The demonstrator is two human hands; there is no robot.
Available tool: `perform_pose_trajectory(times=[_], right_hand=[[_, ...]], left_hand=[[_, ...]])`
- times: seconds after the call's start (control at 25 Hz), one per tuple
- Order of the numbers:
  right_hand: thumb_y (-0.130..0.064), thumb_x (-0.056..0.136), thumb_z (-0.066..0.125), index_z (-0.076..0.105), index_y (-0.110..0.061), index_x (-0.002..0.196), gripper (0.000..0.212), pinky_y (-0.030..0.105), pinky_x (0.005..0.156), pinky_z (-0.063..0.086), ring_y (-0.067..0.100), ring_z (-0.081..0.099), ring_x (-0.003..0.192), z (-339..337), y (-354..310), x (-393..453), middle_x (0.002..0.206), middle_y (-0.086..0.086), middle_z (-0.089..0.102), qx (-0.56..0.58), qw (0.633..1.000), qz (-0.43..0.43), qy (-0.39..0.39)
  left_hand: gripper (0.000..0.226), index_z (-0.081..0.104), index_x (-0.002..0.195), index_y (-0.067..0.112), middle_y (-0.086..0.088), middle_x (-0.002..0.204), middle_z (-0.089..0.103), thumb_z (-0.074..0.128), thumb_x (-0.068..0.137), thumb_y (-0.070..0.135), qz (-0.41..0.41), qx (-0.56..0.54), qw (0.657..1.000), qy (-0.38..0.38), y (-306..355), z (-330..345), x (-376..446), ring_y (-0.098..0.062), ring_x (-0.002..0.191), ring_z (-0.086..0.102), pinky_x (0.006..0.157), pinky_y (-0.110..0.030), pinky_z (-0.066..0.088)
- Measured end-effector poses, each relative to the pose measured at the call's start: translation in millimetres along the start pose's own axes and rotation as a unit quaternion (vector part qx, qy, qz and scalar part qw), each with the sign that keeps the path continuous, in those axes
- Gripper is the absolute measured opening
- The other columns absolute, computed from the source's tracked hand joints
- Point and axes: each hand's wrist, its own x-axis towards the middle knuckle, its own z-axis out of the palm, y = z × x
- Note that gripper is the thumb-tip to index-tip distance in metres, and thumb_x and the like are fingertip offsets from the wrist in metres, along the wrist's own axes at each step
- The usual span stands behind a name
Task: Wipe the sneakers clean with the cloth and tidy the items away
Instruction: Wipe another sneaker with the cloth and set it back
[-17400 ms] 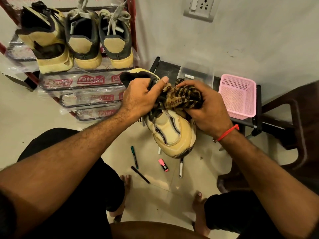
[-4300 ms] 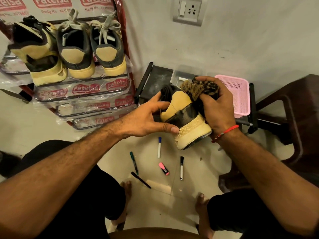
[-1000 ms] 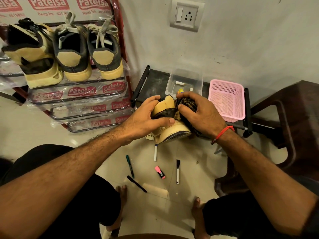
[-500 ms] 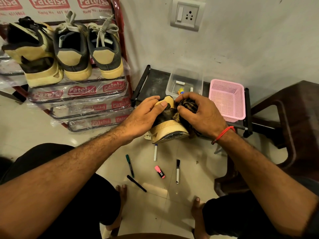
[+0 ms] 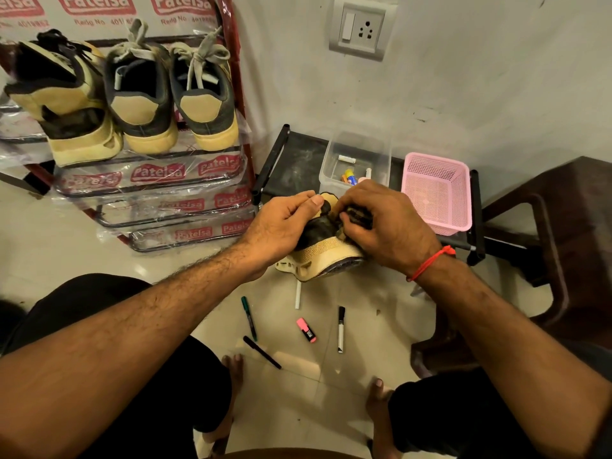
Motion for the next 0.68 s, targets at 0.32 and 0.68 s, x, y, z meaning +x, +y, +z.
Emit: perform_pose_trajectory(times=[0.32, 0.68], right_hand=[[-0.014, 0.088, 0.068, 0.070, -0.013, 0.101, 0.013, 0.044, 0.089, 0.052, 0.019, 0.058, 0.097, 0, 4, 3, 0.103, 0.005, 0.065, -0.001, 1.000, -0.020, 0.003], [-0.017, 0.090, 0.067, 0.069, -0.018, 0.101, 0.011, 0.040, 0.090, 0.053, 0.015, 0.058, 0.095, -8, 21, 6, 0.101, 0.000, 0.064, -0.011, 0.998, 0.061, 0.014]], left_hand=[[0.028, 0.074, 0.104, 0.029, 0.006, 0.093, 0.075, 0.048, 0.105, 0.041, -0.017, -0.023, 1.000, 0.003, -2, 1, -3, -0.012, 0.090, 0.072, 0.071, -0.030, 0.059], [0.034, 0.069, 0.129, 0.027, 0.014, 0.127, 0.066, 0.054, 0.102, 0.041, -0.077, -0.031, 0.996, -0.014, 1, -3, 0, -0.010, 0.105, 0.064, 0.072, -0.033, 0.057]])
